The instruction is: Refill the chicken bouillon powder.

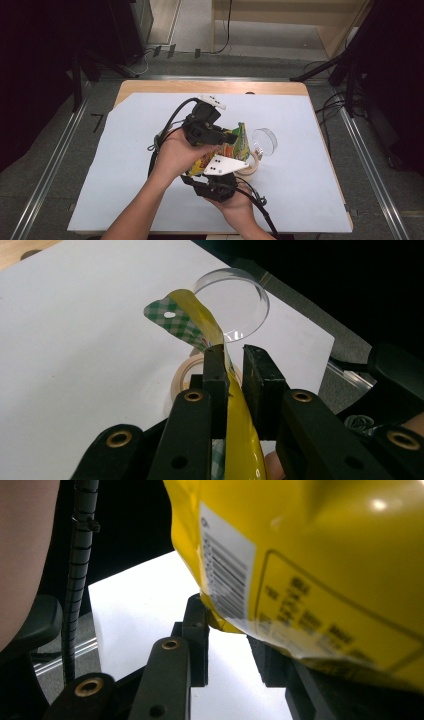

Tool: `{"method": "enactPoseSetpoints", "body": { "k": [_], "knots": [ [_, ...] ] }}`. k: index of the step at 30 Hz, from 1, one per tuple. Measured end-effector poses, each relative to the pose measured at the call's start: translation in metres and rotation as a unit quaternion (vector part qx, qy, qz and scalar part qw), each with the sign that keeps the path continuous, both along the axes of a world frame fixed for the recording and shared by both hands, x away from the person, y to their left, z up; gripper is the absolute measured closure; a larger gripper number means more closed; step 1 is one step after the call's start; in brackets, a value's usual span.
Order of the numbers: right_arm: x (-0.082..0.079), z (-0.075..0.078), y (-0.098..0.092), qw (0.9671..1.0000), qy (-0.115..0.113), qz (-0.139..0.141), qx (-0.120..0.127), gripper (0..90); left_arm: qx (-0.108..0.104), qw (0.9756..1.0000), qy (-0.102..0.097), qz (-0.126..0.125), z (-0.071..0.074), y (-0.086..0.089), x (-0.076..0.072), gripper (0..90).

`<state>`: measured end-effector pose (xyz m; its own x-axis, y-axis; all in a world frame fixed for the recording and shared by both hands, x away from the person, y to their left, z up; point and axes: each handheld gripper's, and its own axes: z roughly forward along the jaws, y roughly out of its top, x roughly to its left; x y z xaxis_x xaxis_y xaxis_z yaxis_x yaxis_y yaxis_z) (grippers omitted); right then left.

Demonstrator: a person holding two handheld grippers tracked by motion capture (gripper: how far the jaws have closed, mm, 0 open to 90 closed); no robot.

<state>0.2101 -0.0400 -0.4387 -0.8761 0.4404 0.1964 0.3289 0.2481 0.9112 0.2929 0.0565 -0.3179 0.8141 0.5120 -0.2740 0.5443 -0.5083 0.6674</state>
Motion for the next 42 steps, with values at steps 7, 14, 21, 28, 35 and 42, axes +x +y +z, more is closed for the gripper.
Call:
{"method": "enactPoseSetpoints", "body": {
  "k": [7, 14, 21, 28, 35, 42],
  "knots": [
    [0.0005, -0.0005, 0.0001, 1.0, -0.002, -0.001, 0.0, 72.3, 0.003, 1.0, -0.002, -0.001, 0.0009, -0.0007, -0.0012, 80.8],
    [0.0005, -0.0004, 0.0, 1.0, -0.001, -0.001, -0.001, 72.4, 0.001, 1.0, -0.001, -0.002, 0.0007, -0.0006, -0.0008, 80.8],
    [-0.0005, 0.0009, 0.0004, 1.0, 0.0, 0.001, 0.001, 72.5, 0.0, 1.0, 0.001, 0.0, 0.0003, 0.0004, 0.0009, 80.8],
    [-0.0014, 0.0021, 0.0005, 1.0, -0.001, 0.002, -0.001, 72.4, -0.002, 1.0, 0.003, -0.001, 0.0, 0.0017, 0.0023, 80.8],
    [-0.0018, 0.0033, 0.0007, 1.0, -0.003, 0.002, -0.002, 72.4, -0.006, 1.0, 0.004, 0.0, -0.0001, 0.0026, 0.0033, 80.8],
    [-0.0023, 0.0041, 0.0007, 1.0, -0.002, 0.002, -0.003, 72.3, -0.007, 1.0, 0.002, 0.001, 0.0006, 0.0028, 0.0028, 80.7]
  ]
}}
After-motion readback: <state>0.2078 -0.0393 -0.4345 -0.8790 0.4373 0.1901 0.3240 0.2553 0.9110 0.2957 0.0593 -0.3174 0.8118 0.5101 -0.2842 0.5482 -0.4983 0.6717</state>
